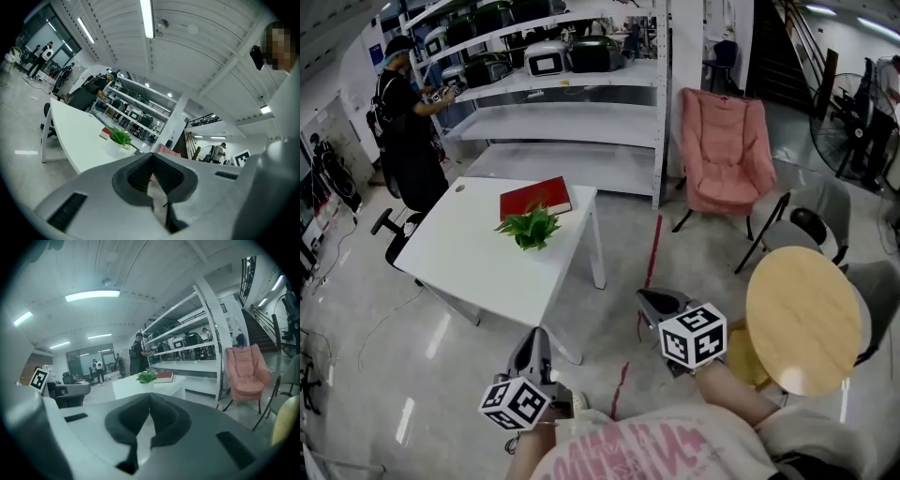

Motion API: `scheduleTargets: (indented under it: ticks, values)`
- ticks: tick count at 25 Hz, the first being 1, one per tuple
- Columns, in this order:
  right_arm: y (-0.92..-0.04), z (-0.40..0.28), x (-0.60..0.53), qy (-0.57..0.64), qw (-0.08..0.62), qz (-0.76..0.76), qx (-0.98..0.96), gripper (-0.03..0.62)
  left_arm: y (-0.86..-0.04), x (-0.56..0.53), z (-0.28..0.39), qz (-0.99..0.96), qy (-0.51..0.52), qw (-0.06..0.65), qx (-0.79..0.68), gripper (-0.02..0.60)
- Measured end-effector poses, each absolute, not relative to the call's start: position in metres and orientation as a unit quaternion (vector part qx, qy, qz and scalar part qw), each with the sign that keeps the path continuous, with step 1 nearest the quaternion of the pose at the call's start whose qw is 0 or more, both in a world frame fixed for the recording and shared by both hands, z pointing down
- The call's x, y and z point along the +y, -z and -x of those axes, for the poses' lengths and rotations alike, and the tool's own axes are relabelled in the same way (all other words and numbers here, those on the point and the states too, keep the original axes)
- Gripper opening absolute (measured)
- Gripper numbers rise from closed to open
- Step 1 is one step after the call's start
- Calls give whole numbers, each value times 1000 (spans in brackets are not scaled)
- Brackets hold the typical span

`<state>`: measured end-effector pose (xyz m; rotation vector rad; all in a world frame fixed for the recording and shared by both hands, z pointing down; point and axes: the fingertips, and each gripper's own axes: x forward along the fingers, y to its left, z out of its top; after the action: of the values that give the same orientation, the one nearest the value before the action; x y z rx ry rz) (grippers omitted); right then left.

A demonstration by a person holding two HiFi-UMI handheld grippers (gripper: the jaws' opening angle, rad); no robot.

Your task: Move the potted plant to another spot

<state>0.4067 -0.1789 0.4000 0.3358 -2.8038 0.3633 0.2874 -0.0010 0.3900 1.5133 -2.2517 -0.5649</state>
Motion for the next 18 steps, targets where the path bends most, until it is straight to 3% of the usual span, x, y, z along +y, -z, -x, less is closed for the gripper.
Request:
scheduleTargets:
  ticks: [18]
  values:
    - [-390, -245, -183, -181, 117, -168, -962, 6, -382, 1, -108, -565, 184, 200, -779, 3]
